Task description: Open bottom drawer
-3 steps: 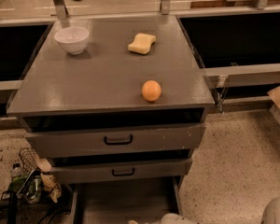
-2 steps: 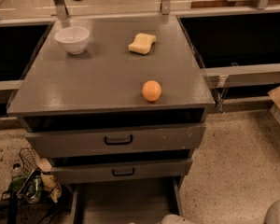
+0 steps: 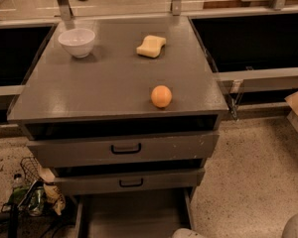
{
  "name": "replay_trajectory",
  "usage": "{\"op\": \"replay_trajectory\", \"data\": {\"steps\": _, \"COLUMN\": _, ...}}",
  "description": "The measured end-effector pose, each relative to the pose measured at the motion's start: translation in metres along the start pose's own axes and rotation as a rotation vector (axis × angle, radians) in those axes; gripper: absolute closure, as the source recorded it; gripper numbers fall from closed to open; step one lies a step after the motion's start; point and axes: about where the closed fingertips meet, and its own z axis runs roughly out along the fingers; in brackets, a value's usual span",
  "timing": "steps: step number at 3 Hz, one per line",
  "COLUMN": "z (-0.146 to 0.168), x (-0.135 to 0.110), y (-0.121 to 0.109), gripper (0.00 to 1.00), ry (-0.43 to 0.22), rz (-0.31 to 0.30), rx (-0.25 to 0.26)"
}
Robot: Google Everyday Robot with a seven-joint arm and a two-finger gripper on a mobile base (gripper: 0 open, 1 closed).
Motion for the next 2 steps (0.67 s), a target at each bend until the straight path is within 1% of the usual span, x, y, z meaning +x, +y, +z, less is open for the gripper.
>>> {"op": "replay_trajectory", "data": {"steps": 1, "z": -0.0064, "x": 0.0136, "y": 0.0205, "gripper": 0.00, "ry": -0.003, "rz": -0.029, "rx": -0.029}}
{"op": "replay_trajectory", "data": {"steps": 2, "z": -0.0064, "x": 0.0136, "y": 0.0205, "gripper": 0.00, "ry": -0.003, "rz": -0.029, "rx": -0.029}}
